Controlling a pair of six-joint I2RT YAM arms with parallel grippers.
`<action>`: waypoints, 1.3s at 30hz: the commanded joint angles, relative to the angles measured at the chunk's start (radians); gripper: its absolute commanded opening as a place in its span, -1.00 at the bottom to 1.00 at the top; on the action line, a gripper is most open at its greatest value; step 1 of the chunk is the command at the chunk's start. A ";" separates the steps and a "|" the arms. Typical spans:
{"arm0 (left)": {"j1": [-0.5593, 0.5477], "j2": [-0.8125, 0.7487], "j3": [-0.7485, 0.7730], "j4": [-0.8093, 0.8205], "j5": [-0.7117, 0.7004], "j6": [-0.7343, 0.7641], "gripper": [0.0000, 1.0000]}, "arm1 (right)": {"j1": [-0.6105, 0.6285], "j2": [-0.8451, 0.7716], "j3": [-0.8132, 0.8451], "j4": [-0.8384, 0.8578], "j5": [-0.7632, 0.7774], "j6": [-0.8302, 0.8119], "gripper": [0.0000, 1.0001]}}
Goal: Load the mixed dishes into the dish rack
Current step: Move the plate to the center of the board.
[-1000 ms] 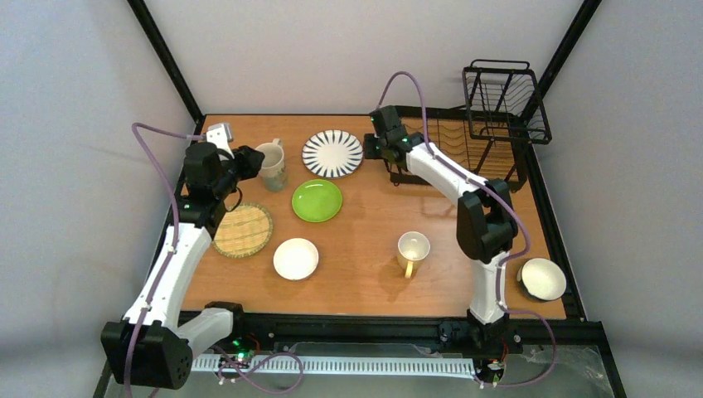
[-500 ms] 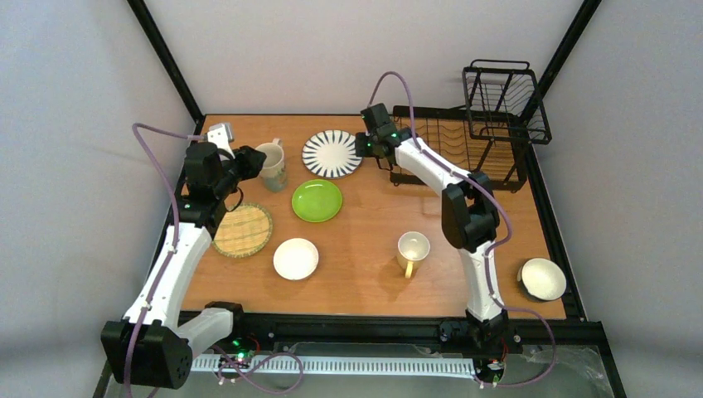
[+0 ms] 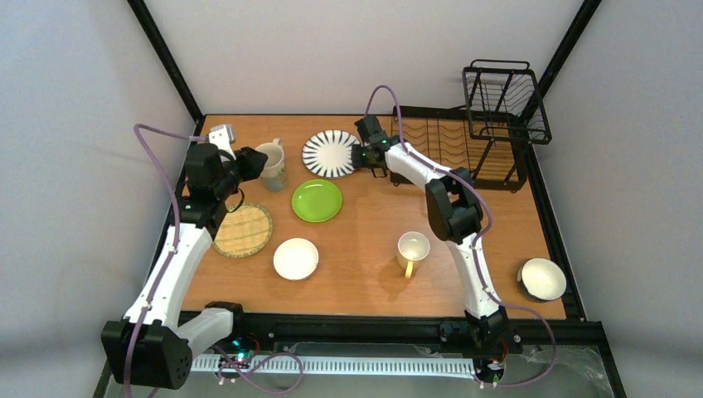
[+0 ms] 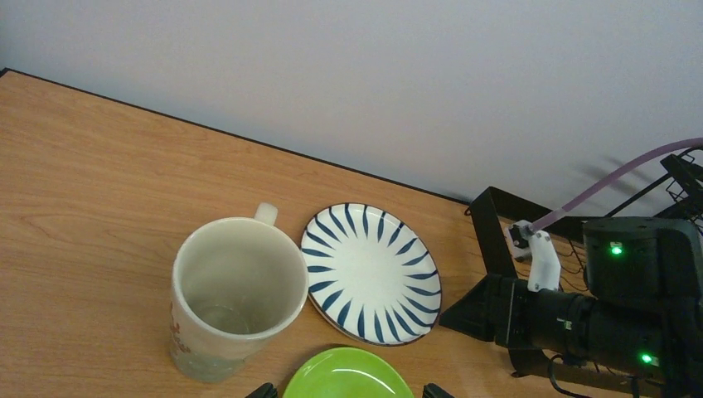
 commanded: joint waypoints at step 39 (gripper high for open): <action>-0.006 -0.104 -0.106 0.084 0.038 -0.007 0.99 | 0.006 0.285 0.297 -0.118 0.066 0.098 -0.19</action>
